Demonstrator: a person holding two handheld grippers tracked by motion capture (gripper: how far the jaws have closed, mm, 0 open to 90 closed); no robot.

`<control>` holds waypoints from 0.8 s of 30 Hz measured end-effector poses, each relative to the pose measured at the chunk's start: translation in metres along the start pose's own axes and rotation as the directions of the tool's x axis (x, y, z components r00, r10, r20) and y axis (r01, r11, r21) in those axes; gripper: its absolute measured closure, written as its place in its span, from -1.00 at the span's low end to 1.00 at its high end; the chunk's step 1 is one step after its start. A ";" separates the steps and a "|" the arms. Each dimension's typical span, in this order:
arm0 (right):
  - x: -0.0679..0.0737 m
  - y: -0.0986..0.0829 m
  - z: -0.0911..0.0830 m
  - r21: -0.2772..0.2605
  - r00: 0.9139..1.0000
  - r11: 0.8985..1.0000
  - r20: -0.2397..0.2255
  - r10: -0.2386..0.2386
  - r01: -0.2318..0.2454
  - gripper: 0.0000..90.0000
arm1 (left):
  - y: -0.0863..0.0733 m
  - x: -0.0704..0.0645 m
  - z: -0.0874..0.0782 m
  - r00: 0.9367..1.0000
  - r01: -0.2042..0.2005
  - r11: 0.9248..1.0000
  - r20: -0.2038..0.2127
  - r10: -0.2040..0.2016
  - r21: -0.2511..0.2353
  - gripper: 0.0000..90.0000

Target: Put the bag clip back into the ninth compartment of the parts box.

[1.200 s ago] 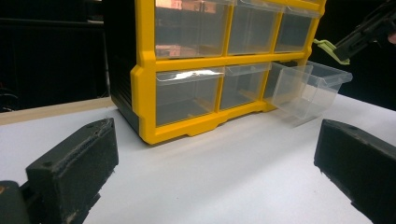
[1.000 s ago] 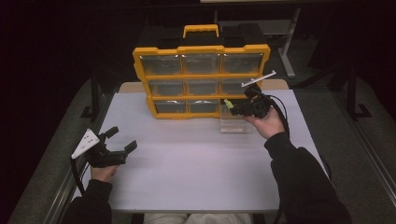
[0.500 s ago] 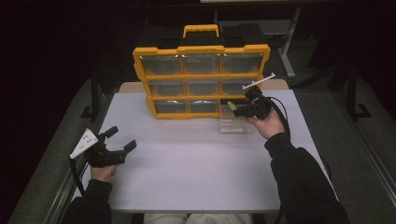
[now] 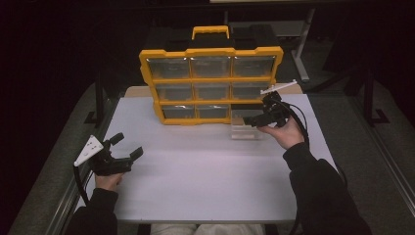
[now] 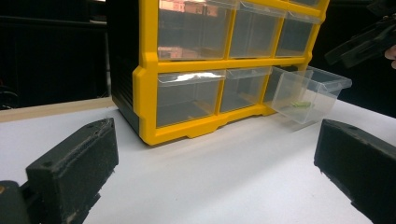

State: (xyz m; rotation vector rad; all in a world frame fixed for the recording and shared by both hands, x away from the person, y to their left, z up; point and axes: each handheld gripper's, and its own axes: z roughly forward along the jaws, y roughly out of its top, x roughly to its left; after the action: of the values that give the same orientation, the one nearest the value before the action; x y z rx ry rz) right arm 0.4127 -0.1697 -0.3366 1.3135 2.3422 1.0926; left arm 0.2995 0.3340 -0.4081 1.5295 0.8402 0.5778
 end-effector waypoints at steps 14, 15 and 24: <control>0.000 -0.021 -0.031 -0.176 1.000 0.984 -0.009 -0.018 0.016 -1.00 | 0.000 0.000 -0.001 1.000 -0.002 1.000 -0.006 0.002 0.000 -1.00; 0.000 -0.023 -0.033 -0.182 1.000 0.983 -0.007 -0.017 0.015 -1.00 | 0.000 0.000 -0.001 1.000 -0.002 1.000 -0.006 0.002 0.000 -1.00; 0.000 -0.047 -0.041 -0.209 1.000 0.978 0.009 0.002 0.000 -1.00 | -0.001 0.000 -0.001 1.000 -0.001 1.000 -0.010 0.001 0.003 -1.00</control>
State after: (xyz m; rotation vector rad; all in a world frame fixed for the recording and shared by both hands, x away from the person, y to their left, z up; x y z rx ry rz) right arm 0.3616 -0.2047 -0.3416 1.2398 2.1506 1.2898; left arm 0.2990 0.3343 -0.4087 1.5315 0.8482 0.5853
